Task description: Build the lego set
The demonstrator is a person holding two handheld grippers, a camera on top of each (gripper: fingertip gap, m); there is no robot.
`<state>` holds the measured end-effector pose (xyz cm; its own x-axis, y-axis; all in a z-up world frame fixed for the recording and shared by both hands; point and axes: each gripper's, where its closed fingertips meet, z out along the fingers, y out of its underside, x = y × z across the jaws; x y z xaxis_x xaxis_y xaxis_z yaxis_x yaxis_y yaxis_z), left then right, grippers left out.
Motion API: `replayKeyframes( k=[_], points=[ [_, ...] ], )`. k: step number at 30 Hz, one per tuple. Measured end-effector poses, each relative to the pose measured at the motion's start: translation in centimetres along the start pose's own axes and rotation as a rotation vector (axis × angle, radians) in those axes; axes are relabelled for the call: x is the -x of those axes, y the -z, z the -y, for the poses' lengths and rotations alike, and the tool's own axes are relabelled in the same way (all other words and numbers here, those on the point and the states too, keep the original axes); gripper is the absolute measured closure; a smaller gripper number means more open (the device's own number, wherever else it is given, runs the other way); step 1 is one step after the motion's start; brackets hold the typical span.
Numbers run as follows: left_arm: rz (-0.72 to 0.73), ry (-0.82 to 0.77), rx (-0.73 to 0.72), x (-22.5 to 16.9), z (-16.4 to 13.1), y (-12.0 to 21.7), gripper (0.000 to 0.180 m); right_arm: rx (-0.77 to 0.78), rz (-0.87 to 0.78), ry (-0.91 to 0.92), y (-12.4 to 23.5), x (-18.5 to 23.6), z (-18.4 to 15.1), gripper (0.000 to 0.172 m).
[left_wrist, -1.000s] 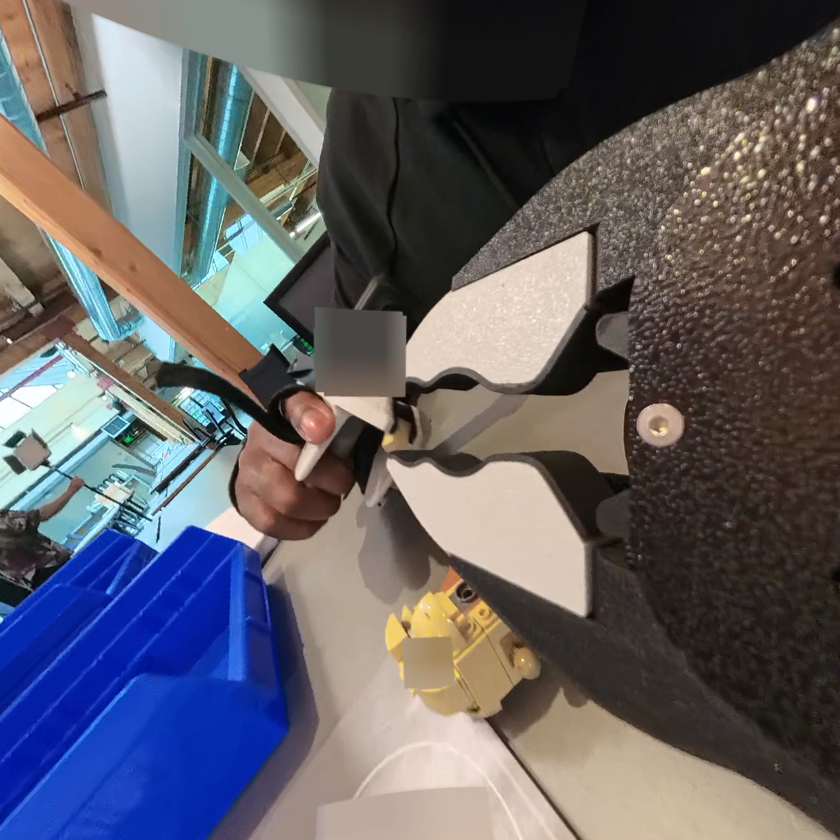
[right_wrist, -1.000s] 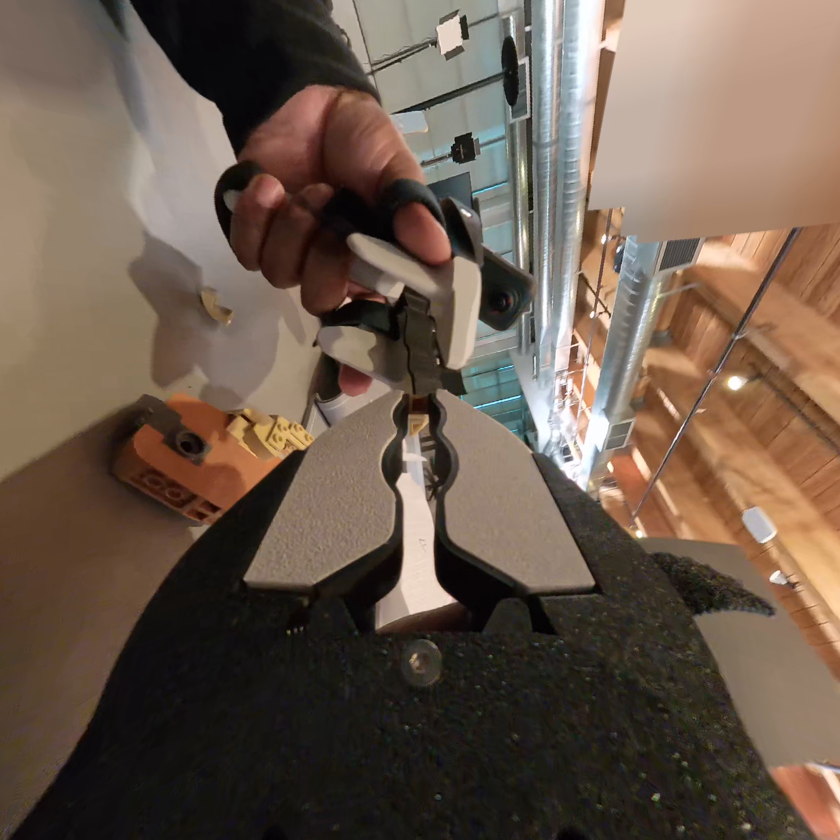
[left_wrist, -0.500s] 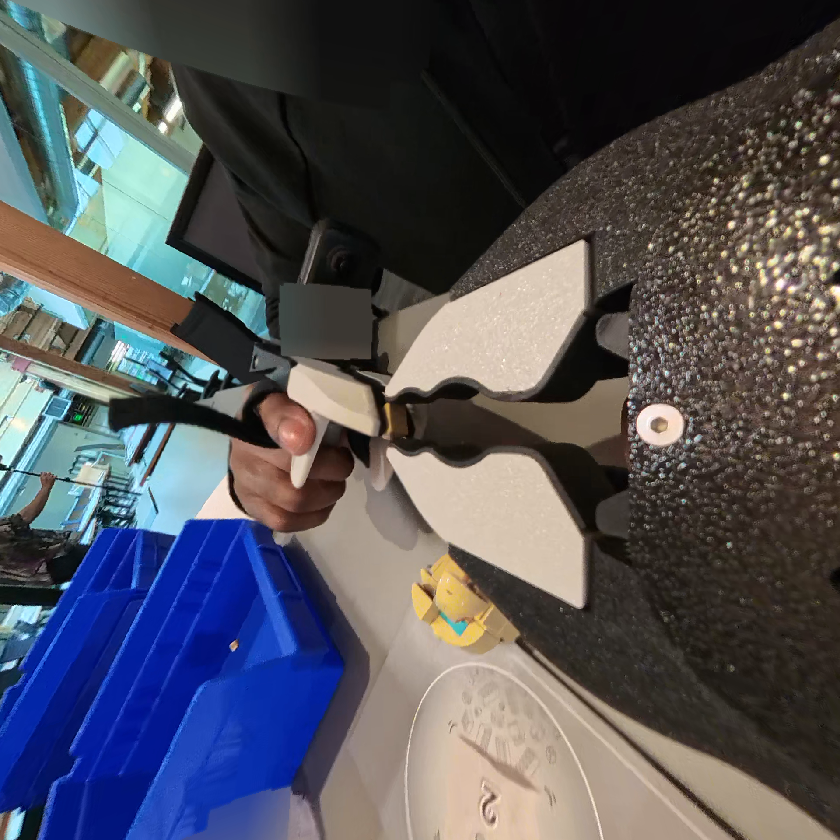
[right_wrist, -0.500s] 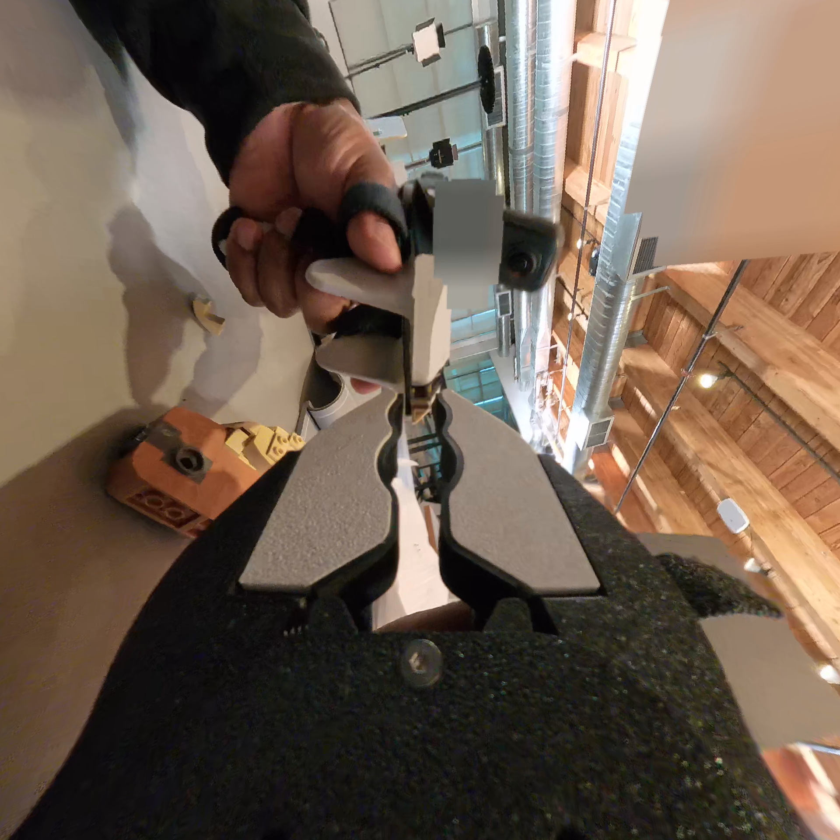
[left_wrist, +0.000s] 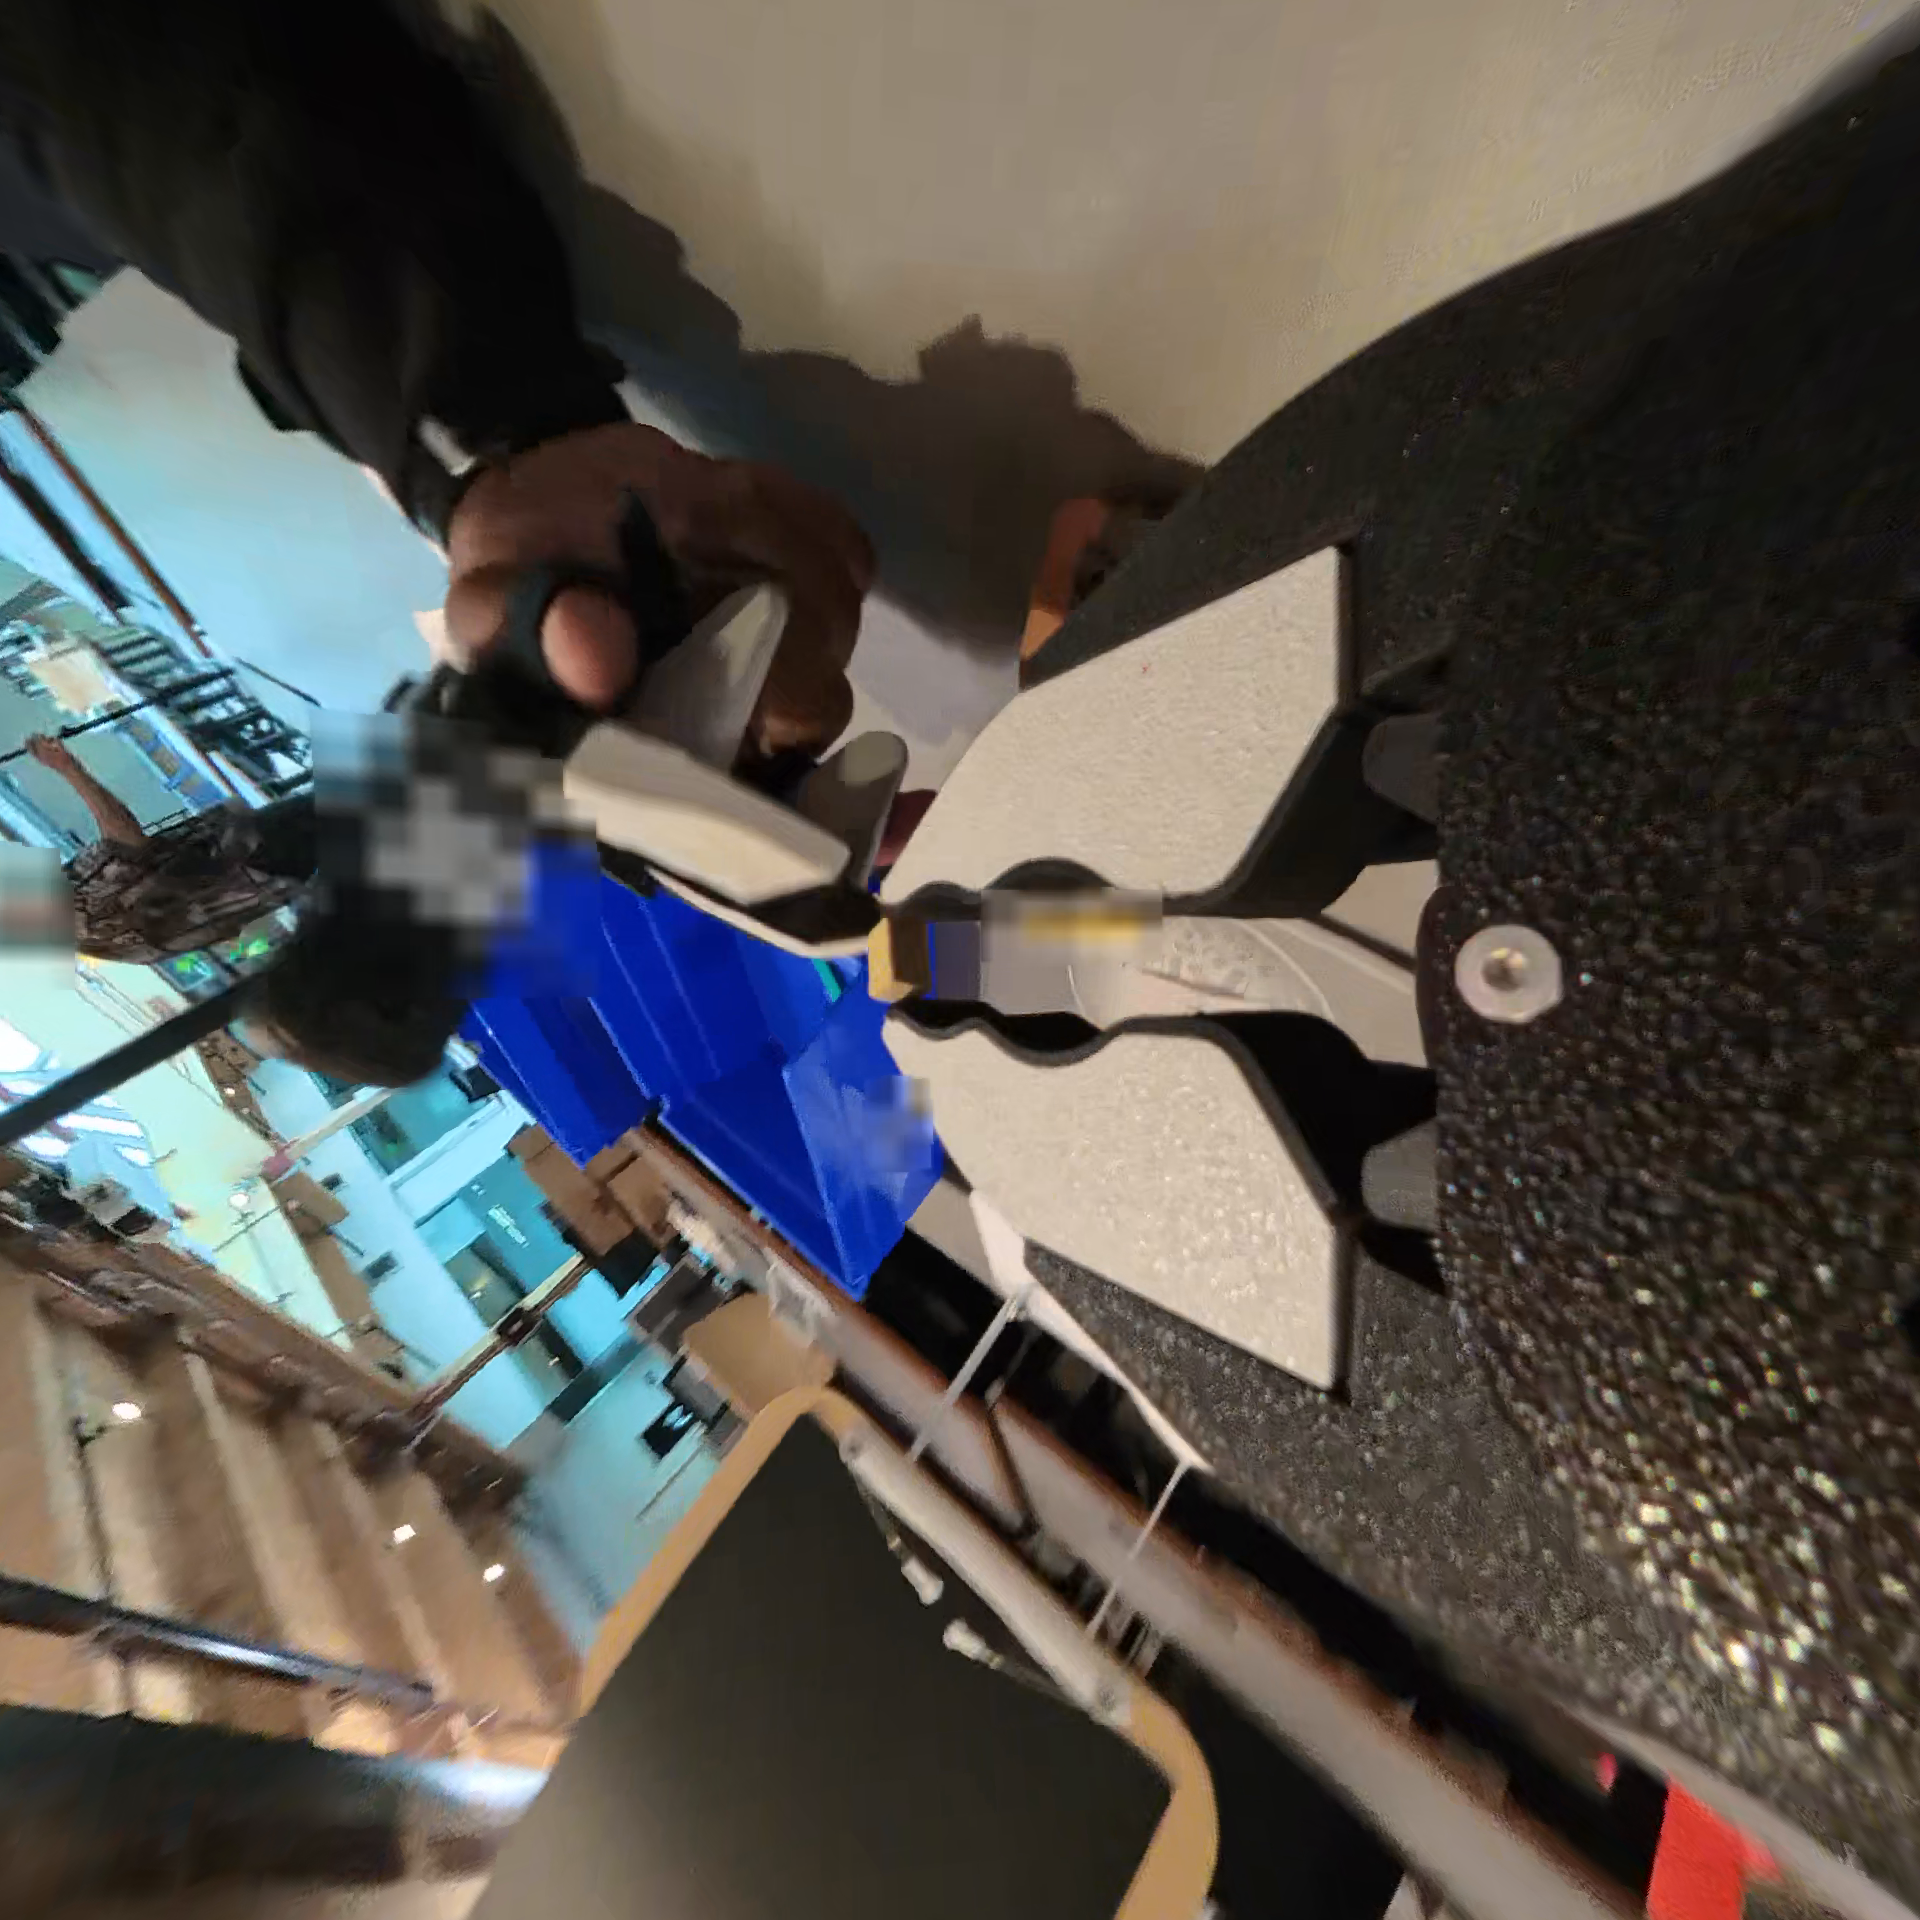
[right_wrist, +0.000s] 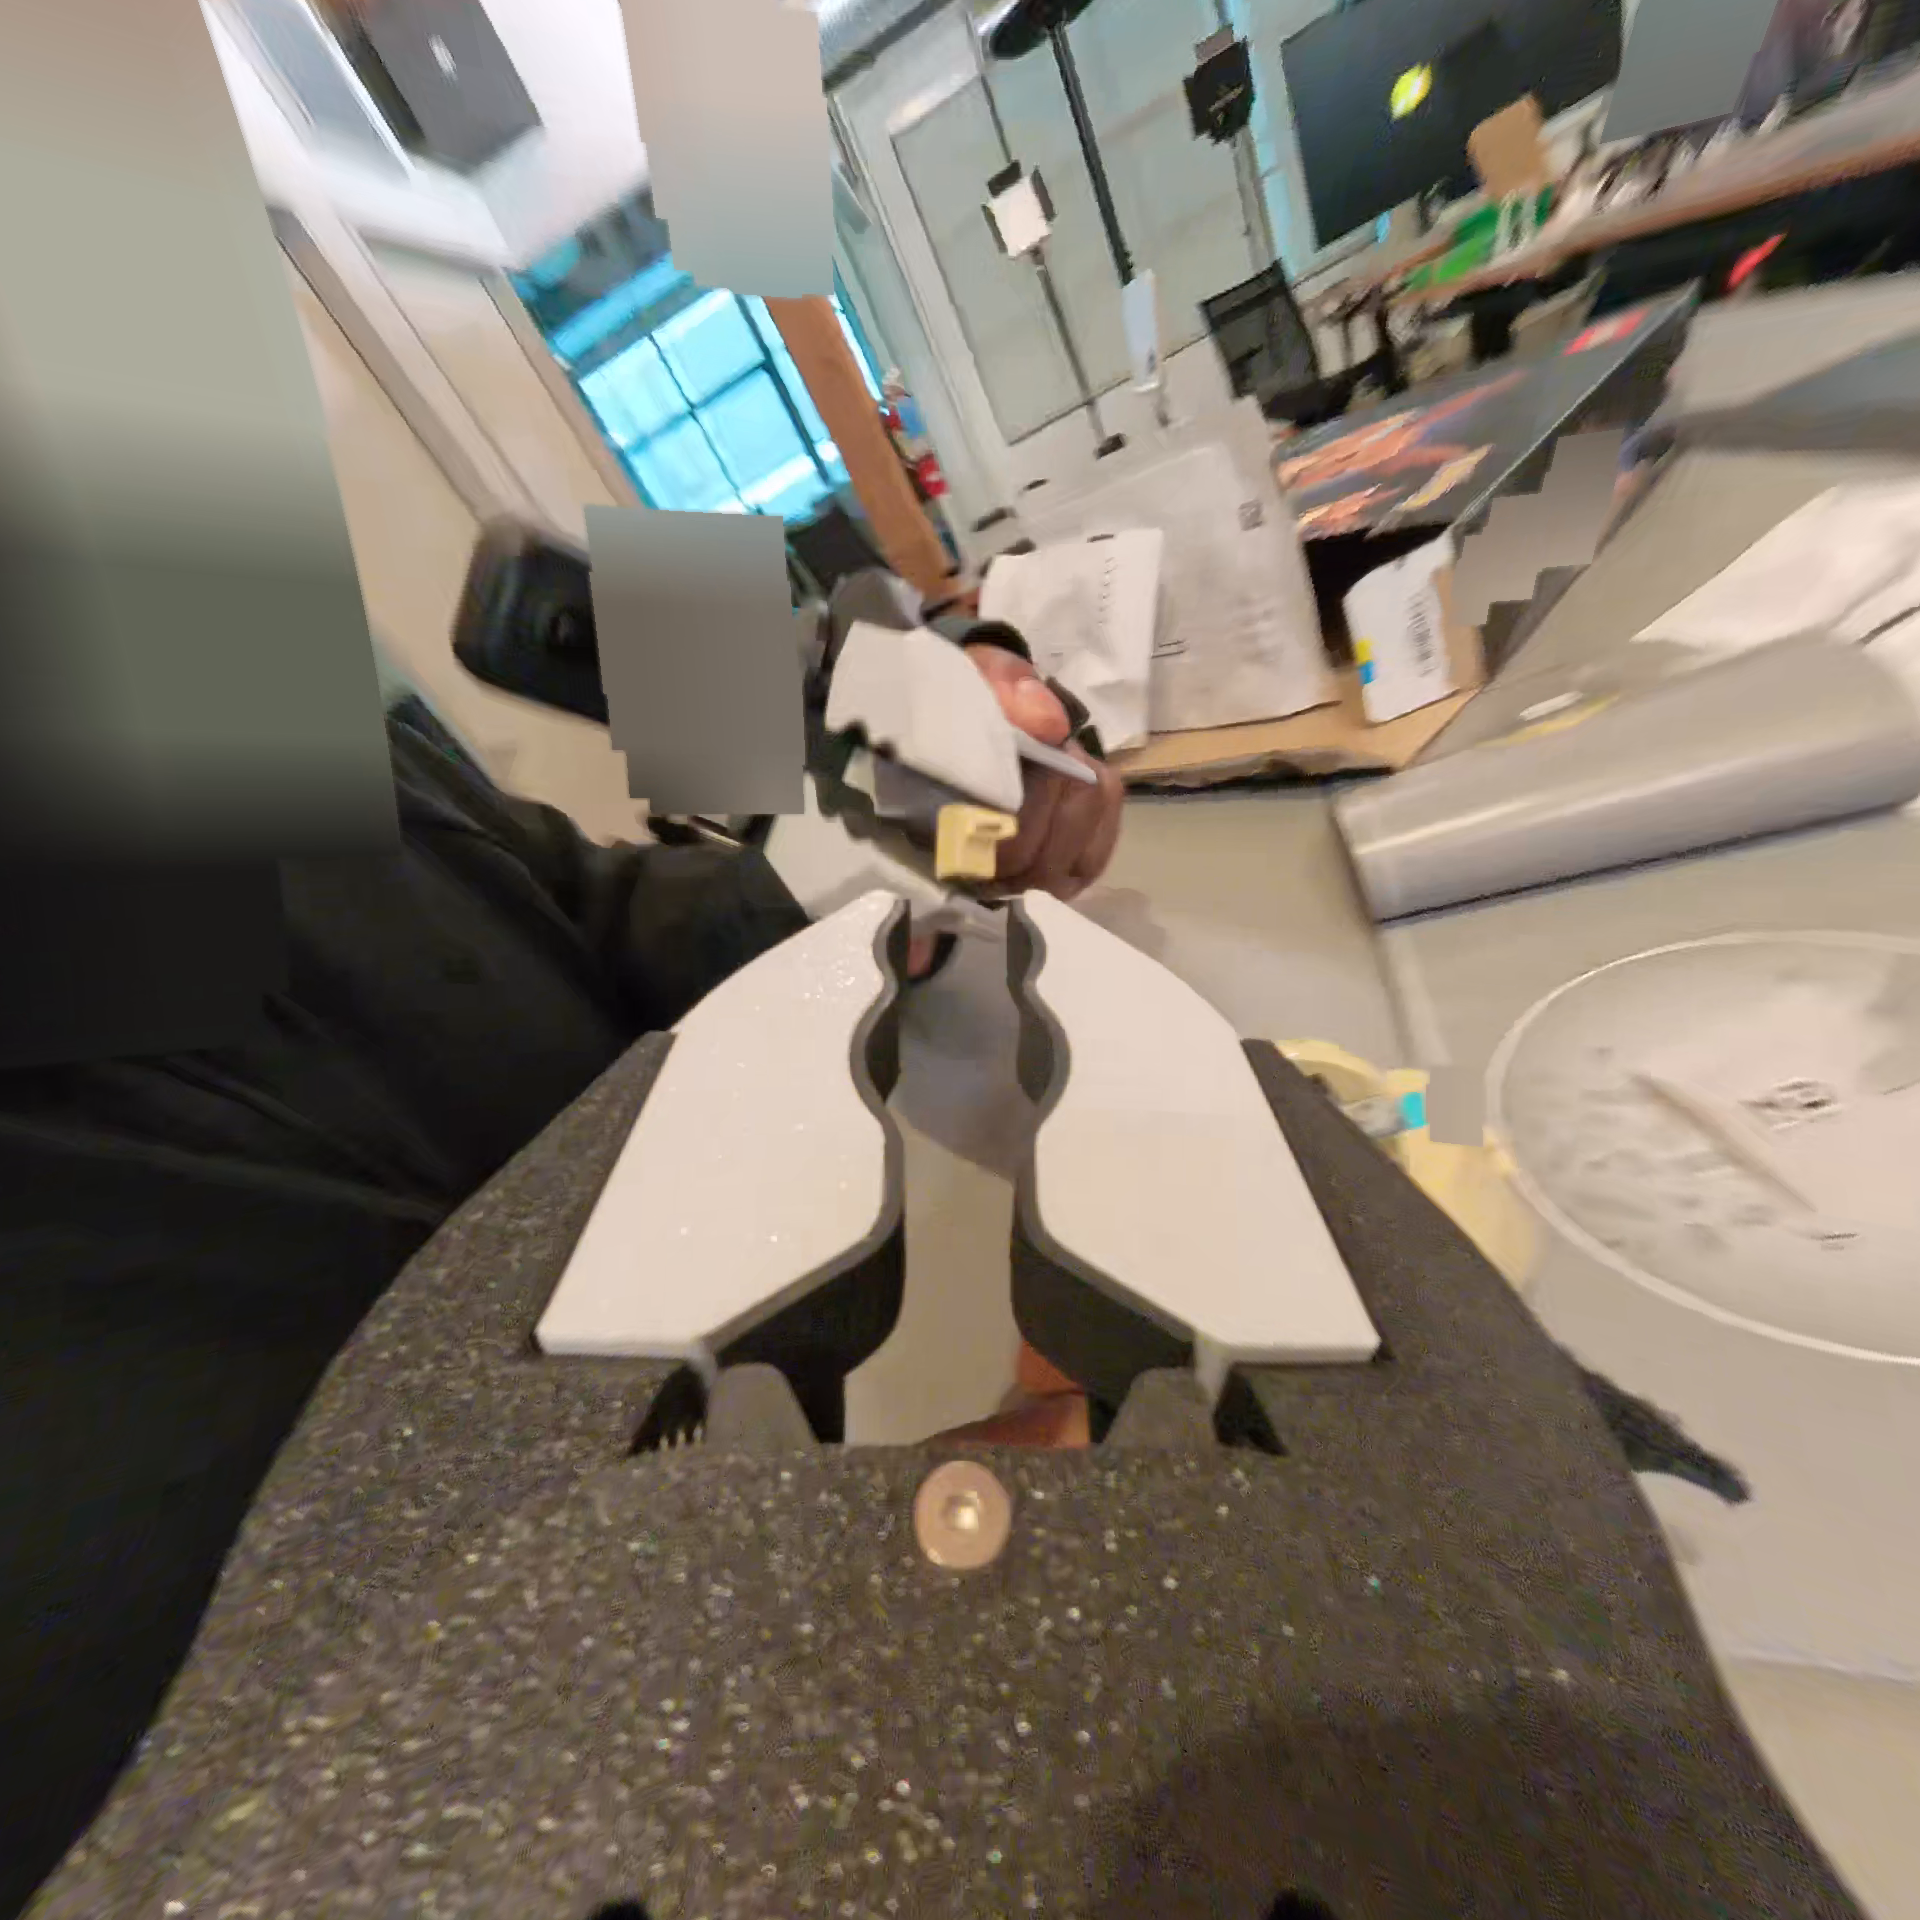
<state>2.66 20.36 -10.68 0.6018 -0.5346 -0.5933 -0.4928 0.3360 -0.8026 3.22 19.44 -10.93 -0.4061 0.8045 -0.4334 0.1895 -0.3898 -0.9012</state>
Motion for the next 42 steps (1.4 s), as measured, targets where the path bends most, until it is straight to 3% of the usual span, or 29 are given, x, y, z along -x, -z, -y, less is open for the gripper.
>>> replayKeyframes(
  k=[2,6,13,17,22,24,42],
  points=[
    [0.003,-0.084,-0.008,-0.7,0.4,-0.3,0.166,-0.003,0.061,-0.133,-0.1,0.2,0.0,0.154],
    [-0.012,-0.119,-0.003,-1.4,0.4,-0.6,0.166,-0.016,0.098,-0.197,0.0,0.2,-0.2,0.158],
    [-0.071,-0.037,0.023,-1.8,-0.4,-0.9,0.164,0.021,0.048,-0.096,0.2,-0.3,-0.5,0.164],
    [-0.149,0.123,0.017,-1.9,-0.5,-0.6,0.16,0.024,0.025,0.002,0.6,-0.5,-0.2,0.164],
    [-0.313,0.536,-0.049,-1.9,0.4,-0.1,0.159,0.125,-0.01,0.268,0.8,-0.4,-1.2,0.164],
    [-0.358,0.599,-0.036,-2.3,0.2,-0.1,0.162,0.135,-0.018,0.333,0.7,-0.3,-1.2,0.164],
    [-0.411,0.572,0.034,-3.7,-0.7,-0.2,0.174,0.196,-0.034,0.367,0.3,0.0,-2.2,0.16]
  ],
)
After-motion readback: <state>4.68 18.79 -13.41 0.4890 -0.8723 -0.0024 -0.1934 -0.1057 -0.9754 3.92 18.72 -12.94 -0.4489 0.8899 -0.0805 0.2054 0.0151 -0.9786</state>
